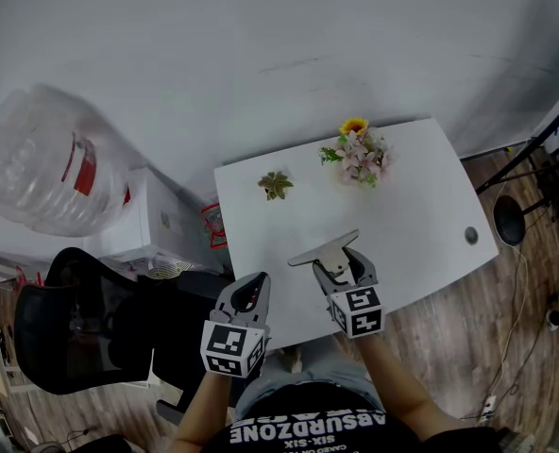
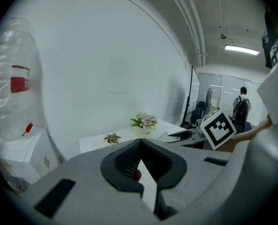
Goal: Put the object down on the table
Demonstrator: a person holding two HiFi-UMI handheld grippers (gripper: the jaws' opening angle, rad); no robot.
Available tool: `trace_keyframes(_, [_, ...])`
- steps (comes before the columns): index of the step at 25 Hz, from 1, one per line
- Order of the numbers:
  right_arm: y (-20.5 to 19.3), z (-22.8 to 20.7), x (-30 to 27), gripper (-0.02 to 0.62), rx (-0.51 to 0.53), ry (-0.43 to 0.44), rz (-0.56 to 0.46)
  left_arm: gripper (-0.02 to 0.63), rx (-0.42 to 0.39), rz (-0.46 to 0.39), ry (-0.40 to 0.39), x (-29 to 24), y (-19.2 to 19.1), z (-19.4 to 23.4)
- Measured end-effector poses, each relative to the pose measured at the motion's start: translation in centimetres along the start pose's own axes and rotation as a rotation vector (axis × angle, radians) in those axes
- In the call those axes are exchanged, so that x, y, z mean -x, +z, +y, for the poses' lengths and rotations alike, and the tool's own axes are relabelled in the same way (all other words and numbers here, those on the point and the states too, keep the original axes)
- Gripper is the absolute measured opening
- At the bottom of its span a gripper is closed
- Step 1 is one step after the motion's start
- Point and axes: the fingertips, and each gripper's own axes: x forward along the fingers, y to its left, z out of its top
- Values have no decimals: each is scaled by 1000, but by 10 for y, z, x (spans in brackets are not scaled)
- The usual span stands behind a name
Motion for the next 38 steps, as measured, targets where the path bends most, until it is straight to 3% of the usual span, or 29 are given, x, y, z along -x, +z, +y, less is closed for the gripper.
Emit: trace_keyframes(38, [-59,-14,-47,287,-30,35,170,3,6,20,34,-14,3,10])
